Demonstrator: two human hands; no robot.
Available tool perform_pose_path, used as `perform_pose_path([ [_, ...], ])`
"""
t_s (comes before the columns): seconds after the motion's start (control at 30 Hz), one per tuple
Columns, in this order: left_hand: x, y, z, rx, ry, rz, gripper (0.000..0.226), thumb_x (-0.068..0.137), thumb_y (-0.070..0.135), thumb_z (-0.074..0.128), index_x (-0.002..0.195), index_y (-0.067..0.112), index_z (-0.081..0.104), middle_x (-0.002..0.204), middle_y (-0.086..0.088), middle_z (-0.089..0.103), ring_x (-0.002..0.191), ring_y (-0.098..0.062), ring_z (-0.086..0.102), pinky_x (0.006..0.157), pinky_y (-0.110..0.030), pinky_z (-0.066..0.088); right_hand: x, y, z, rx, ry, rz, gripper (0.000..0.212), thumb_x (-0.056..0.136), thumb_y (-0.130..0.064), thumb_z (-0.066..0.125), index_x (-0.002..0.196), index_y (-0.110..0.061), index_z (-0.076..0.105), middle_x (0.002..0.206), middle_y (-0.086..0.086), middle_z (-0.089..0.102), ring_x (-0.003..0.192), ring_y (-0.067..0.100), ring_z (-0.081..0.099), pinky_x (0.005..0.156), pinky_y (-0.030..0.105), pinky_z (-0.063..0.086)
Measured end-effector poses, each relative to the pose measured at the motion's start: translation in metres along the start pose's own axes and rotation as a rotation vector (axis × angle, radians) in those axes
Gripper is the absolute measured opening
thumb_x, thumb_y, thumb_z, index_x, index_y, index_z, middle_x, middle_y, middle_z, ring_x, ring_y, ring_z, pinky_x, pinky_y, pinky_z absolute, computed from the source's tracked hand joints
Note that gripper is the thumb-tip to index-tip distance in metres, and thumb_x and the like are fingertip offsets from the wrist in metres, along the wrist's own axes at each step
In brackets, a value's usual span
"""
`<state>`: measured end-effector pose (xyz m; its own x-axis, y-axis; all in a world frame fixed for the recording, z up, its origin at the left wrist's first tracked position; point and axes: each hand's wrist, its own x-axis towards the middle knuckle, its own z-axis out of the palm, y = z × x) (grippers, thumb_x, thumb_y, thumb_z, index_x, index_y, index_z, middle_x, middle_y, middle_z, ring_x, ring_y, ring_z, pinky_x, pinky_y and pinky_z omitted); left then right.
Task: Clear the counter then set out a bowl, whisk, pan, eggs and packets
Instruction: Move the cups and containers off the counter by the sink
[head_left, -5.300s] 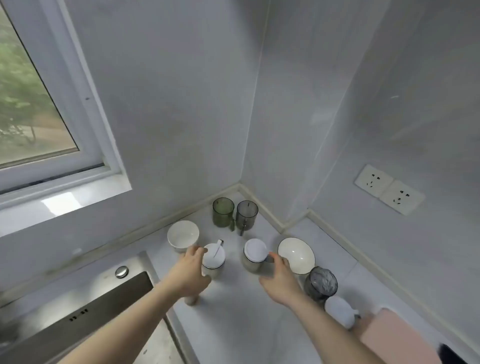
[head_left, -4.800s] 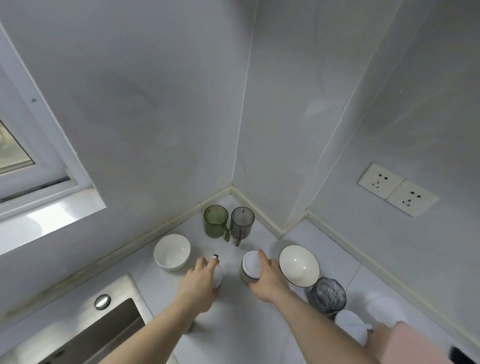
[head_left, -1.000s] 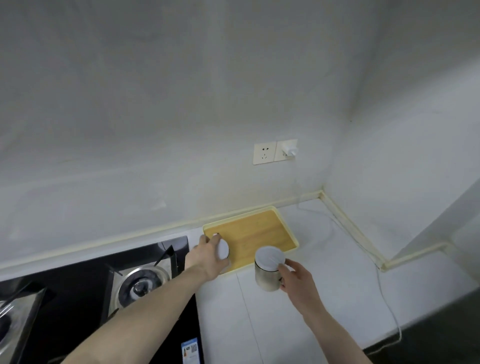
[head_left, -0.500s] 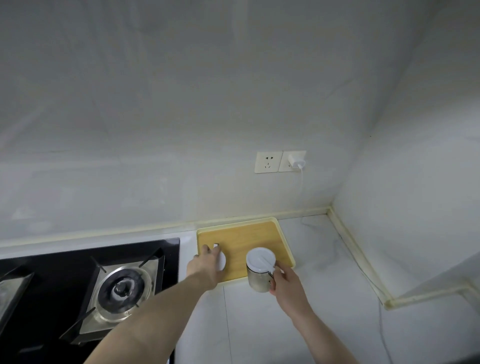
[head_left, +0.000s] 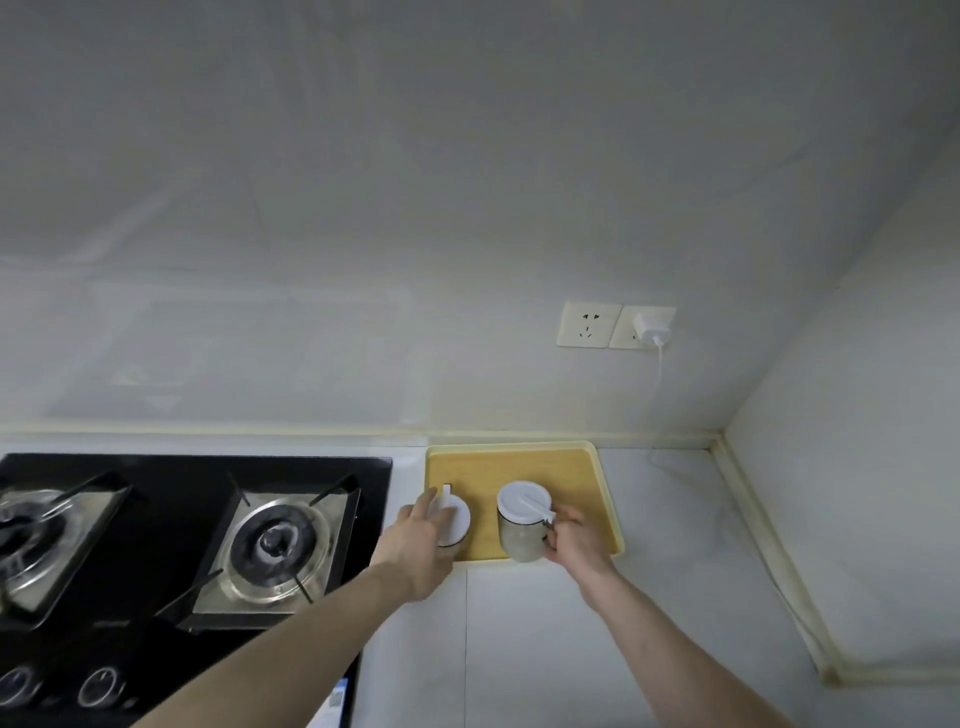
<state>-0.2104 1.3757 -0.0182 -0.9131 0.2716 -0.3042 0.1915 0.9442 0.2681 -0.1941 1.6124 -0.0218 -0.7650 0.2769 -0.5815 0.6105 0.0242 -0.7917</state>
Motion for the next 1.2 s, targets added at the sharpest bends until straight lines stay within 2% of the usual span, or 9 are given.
perform_pose_path([
  [0.13,-0.018,0.0,0.003,0.13,-0.103,0.031,0.077,0.091,0.034,0.061,0.158,0.029,0.022,0.166,0.004,0.01,0.15,-0.024,0.02,0.118,-0.04,0.033,0.03,-0.009,0.004,-0.031,0.017,0.034,0.044,0.094,-0.003,0.038,0.124,-0.022,0.064,0.104,0.005,0.068,0.083,0.018,0.065,0.099,0.045,0.055],
  [0.2,-0.023,0.002,0.004,0.157,-0.169,0.006,0.084,0.092,0.031,0.061,0.16,0.028,0.012,0.169,0.003,0.002,0.154,-0.025,0.011,0.122,-0.042,0.026,0.037,-0.014,0.007,-0.054,0.003,0.05,0.046,0.093,-0.001,0.035,0.122,-0.018,0.067,0.089,0.004,0.065,0.076,0.018,0.063,0.098,0.046,0.056],
  [0.33,-0.021,0.009,0.004,0.204,-0.222,-0.023,0.089,0.093,0.028,0.063,0.161,0.027,0.005,0.169,0.004,-0.006,0.156,-0.027,0.003,0.123,-0.043,0.026,0.046,-0.017,0.011,-0.124,-0.066,0.053,0.048,0.091,0.003,0.036,0.121,-0.013,0.07,0.069,0.002,0.056,0.068,0.018,0.058,0.09,0.04,0.06],
  [0.47,-0.013,0.015,-0.001,0.228,-0.232,-0.031,0.08,0.089,0.024,0.064,0.155,0.025,0.019,0.166,0.001,0.009,0.154,-0.028,0.009,0.118,-0.045,0.034,0.053,-0.021,0.012,-0.167,-0.087,0.052,0.044,0.095,0.003,0.036,0.122,-0.006,0.07,0.093,0.01,0.066,0.081,0.023,0.062,0.075,0.034,0.06],
  [0.67,-0.01,0.023,-0.005,0.242,-0.234,-0.051,0.078,0.085,0.02,0.066,0.152,0.025,0.025,0.159,-0.001,0.021,0.15,-0.03,0.017,0.113,-0.044,0.04,0.058,-0.039,0.009,-0.327,-0.058,0.018,0.032,0.102,-0.011,0.042,0.121,-0.007,0.067,0.117,0.01,0.063,0.113,0.035,0.061,0.099,0.046,0.054],
  [0.77,-0.012,0.024,-0.006,0.215,-0.239,-0.065,0.081,0.085,0.018,0.065,0.154,0.025,0.023,0.162,0.0,0.017,0.149,-0.03,0.02,0.114,-0.044,0.039,0.057,-0.033,0.017,-0.479,-0.181,-0.126,0.03,0.097,-0.023,0.058,0.124,-0.014,0.066,0.127,0.006,0.066,0.11,0.023,0.061,0.088,0.03,0.051],
  [0.9,-0.014,0.024,-0.008,0.194,-0.263,-0.07,0.083,0.085,0.018,0.065,0.155,0.025,0.021,0.164,-0.001,0.015,0.145,-0.028,0.029,0.111,-0.043,0.042,0.054,-0.027,0.029,-0.584,-0.269,-0.242,0.045,0.086,-0.014,0.063,0.128,-0.028,0.063,0.132,-0.003,0.061,0.106,0.014,0.058,0.07,0.017,0.044],
  [1.1,-0.012,0.027,-0.011,0.206,-0.304,-0.063,0.084,0.082,0.017,0.064,0.155,0.021,0.02,0.165,-0.003,0.012,0.144,-0.028,0.029,0.109,-0.043,0.044,0.054,-0.031,0.041,-0.687,-0.354,-0.312,0.065,0.084,0.005,0.041,0.136,-0.03,0.058,0.162,-0.006,0.028,0.146,0.018,0.033,0.112,0.027,0.036],
  [1.2,-0.012,0.024,-0.011,0.193,-0.323,-0.06,0.086,0.084,0.018,0.063,0.156,0.022,0.017,0.166,-0.001,0.007,0.15,-0.028,0.019,0.112,-0.044,0.041,0.05,-0.03,0.039,-0.7,-0.362,-0.323,0.065,0.087,0.002,0.04,0.142,-0.033,0.043,0.155,0.001,0.032,0.121,0.022,0.047,0.083,0.021,0.047],
])
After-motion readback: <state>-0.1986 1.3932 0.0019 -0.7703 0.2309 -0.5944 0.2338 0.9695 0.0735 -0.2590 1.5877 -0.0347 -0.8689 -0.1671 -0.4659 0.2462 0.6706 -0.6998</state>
